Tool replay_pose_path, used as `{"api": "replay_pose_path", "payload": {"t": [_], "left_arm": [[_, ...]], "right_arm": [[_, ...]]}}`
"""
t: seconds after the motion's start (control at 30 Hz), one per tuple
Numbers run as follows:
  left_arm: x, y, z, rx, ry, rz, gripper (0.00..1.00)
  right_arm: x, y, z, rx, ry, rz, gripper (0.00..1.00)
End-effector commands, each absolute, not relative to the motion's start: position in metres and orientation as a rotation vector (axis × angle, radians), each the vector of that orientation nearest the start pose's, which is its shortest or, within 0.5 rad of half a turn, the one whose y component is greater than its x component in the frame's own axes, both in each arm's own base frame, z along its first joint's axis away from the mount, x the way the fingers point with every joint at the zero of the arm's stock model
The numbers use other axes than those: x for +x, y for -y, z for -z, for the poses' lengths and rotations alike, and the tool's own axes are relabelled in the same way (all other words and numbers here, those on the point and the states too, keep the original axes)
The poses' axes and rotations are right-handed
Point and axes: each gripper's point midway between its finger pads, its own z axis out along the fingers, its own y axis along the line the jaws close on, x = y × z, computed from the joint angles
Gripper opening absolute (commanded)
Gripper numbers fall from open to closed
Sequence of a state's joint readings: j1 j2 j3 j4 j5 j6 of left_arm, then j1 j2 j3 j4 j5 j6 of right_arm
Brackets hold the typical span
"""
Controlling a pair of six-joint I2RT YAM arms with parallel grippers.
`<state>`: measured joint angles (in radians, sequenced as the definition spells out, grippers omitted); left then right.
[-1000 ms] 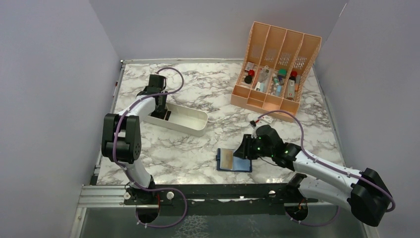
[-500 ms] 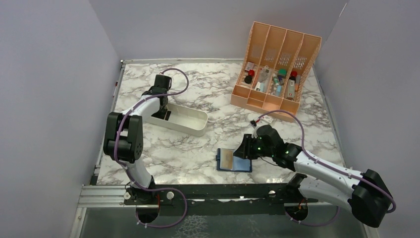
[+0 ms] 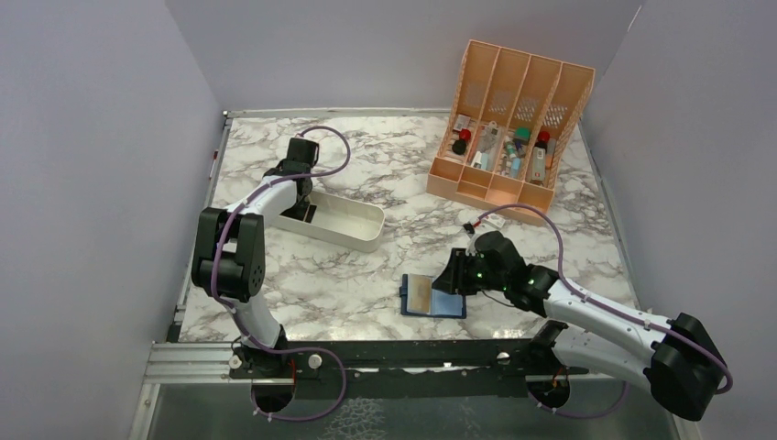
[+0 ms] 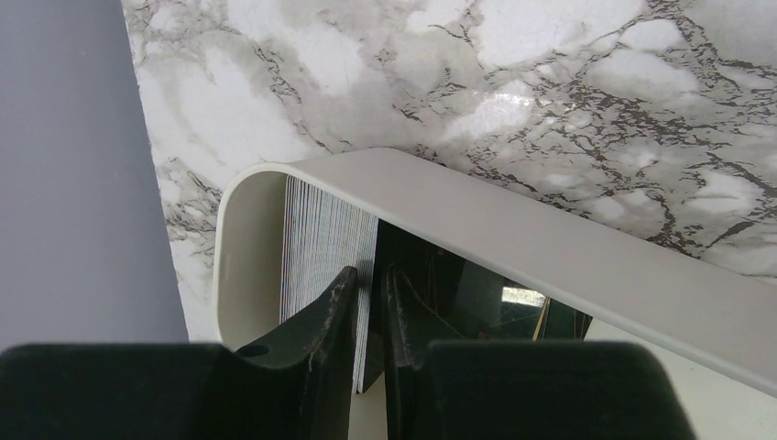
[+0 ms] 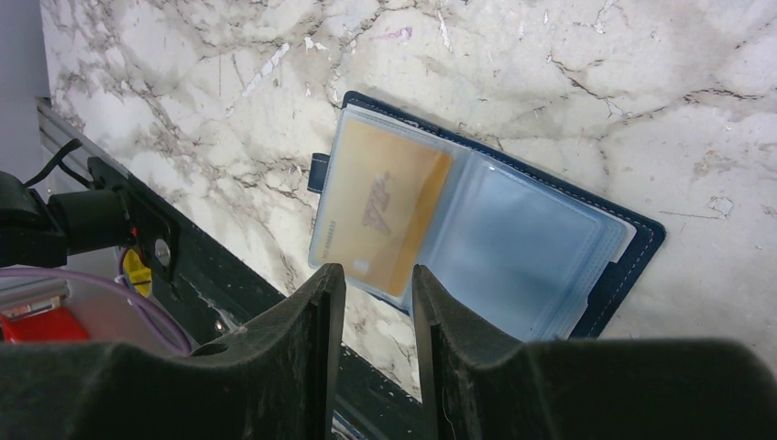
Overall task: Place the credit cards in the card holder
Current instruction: Pick up the credit card from the storage box.
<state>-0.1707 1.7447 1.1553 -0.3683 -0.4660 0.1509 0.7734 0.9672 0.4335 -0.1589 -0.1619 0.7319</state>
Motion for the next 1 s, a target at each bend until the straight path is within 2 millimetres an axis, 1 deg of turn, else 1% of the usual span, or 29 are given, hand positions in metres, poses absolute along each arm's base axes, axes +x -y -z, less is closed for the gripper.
{"api": "replay_pose_path", "payload": {"t": [0.0, 0.27, 0.43, 0.57, 0.63, 0.67, 0.73, 0.83, 0.97], "left_arm": [[0.417, -0.019, -0.107, 0.177, -2.396, -0.617, 0.18], [0.418, -0.020, -0.110, 0.179, -2.389, -0.634, 0.18], [0.419, -0.019, -0.111, 0.179, -2.387, -0.631, 0.15], [0.418, -0.019, -0.110, 0.181, -2.390, -0.631, 0.10], [0.418, -0.017, -0.110, 0.184, -2.393, -0.623, 0.06], [0.418, -0.016, -0.118, 0.175, -2.375, -0.611, 0.04], [0.418, -0.015, -0.121, 0.175, -2.371, -0.597, 0.00], [0.415, -0.010, -0.124, 0.180, -2.383, -0.573, 0.00], [0.410, 0.004, -0.133, 0.187, -2.401, -0.475, 0.00]], "right_arm": [[0.158, -0.235, -0.079, -0.164, -2.431, -0.936, 0.38], [0.158, -0.237, -0.077, -0.167, -2.436, -0.944, 0.38], [0.158, -0.237, -0.078, -0.167, -2.433, -0.947, 0.38], [0.158, -0.237, -0.077, -0.167, -2.435, -0.946, 0.38], [0.157, -0.237, -0.077, -0.165, -2.434, -0.947, 0.38], [0.157, -0.236, -0.077, -0.165, -2.435, -0.946, 0.38], [0.157, -0.236, -0.077, -0.166, -2.435, -0.947, 0.38], [0.157, -0.236, -0.077, -0.164, -2.435, -0.948, 0.38], [0.157, -0.235, -0.077, -0.162, -2.434, -0.947, 0.38]]}}
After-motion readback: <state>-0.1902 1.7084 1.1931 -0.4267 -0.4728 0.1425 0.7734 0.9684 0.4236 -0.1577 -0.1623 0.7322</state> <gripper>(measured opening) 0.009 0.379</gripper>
